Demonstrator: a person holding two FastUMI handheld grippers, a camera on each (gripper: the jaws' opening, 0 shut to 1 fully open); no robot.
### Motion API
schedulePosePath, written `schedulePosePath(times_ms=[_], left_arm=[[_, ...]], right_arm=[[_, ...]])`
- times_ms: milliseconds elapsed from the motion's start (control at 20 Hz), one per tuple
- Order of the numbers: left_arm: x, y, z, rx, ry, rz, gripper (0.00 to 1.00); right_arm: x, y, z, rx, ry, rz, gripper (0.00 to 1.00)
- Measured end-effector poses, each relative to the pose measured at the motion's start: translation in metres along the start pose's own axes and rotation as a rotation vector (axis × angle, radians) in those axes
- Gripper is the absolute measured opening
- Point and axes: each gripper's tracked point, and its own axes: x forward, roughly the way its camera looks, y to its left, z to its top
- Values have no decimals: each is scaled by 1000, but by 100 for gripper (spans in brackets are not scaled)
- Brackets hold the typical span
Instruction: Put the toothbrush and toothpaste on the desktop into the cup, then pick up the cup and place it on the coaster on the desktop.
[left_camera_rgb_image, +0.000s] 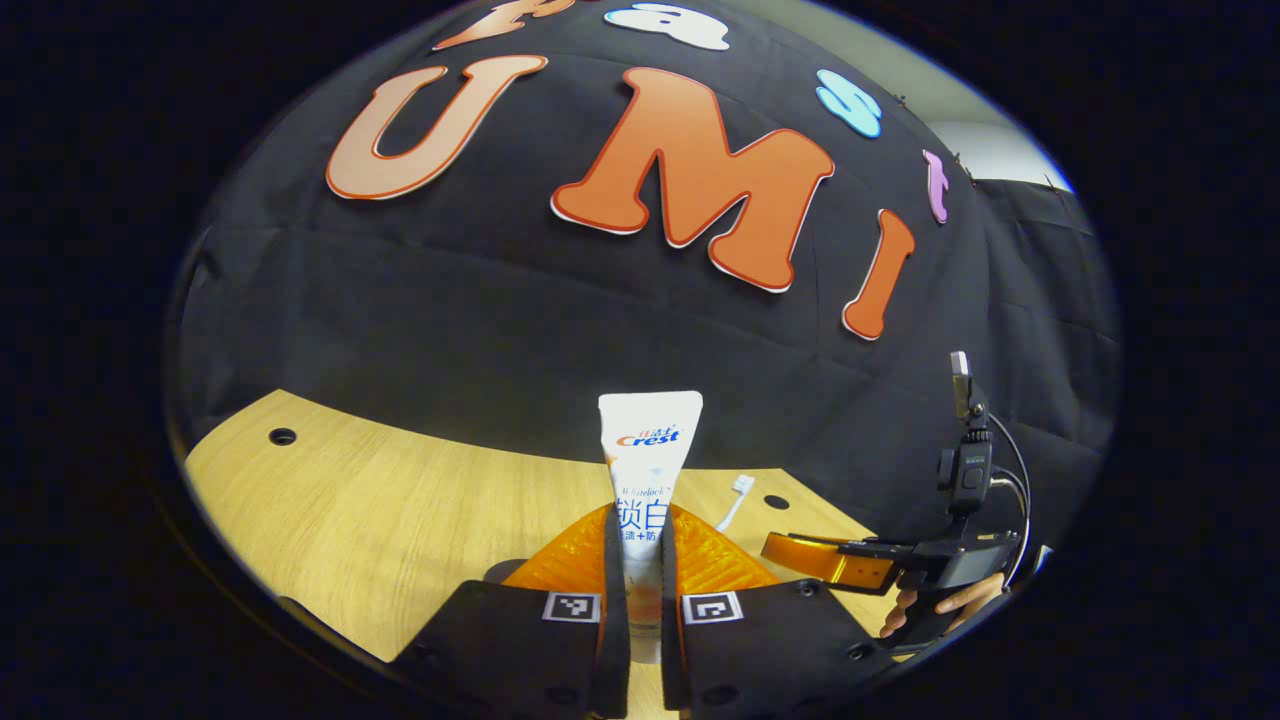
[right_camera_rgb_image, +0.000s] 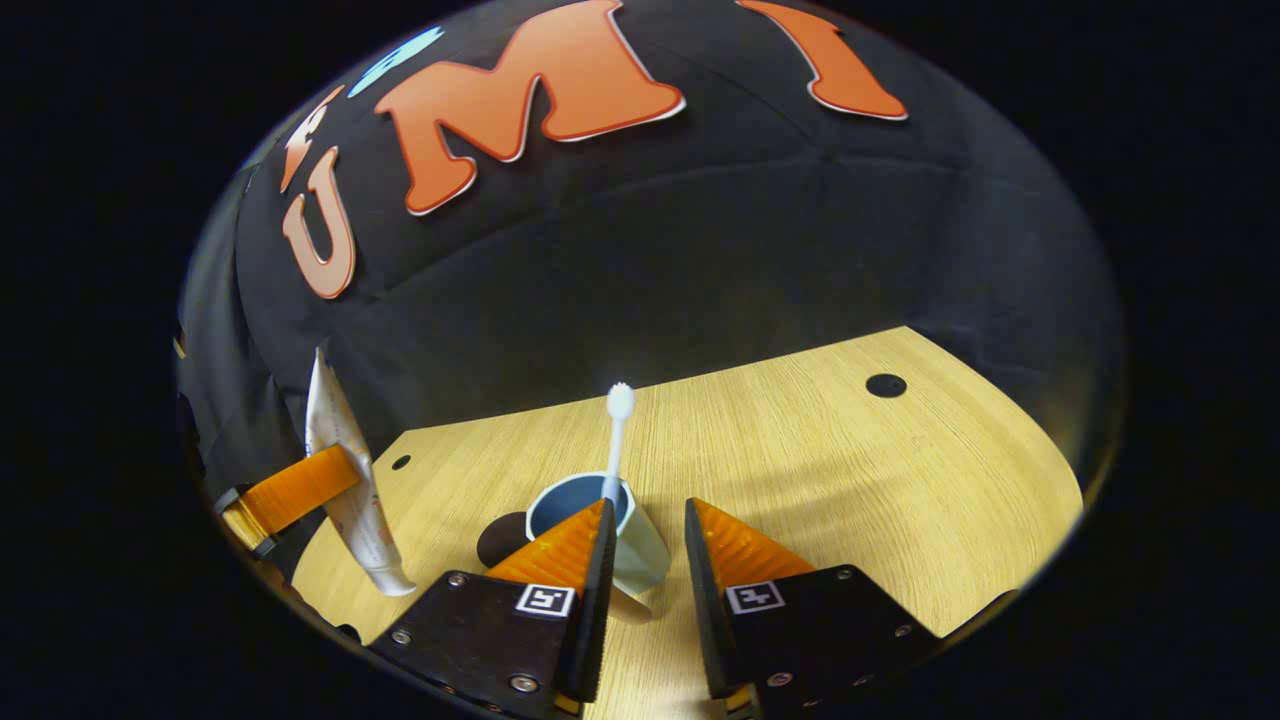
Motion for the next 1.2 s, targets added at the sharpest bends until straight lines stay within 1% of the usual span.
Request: schedulePosePath(times_ms=[50,100,250,400,500,650,800,1000,1200], left_arm=[[9,-5,3,0,-8,-17,16],[20,-10,6,1,-18,-31,16],[41,-24,15,-6,-59,-58,16],[52,-33,23,1,-121,-72,16],[62,-41,24,-5,-149,-84,16],[75,-50,20,-5,-175,-89,16],[91,-57,8,30,-181,-95,16],[102,-52,-10,79,-166,-72,16],[106,-51,-35,117,-134,-65,16]], right_arm=[[-4,-6,-2,4,-3,-3,45],[-7,-11,-1,-1,-13,-9,51],[-21,-28,1,-32,-47,-38,60],[-30,-42,0,-80,-61,-53,76],[-36,-46,1,-101,-73,-57,81],[-44,-46,0,-101,-88,-32,83],[-51,-45,3,-123,-112,-11,83],[-53,-44,4,-156,-134,-5,84],[-50,-38,1,-164,-132,27,85]])
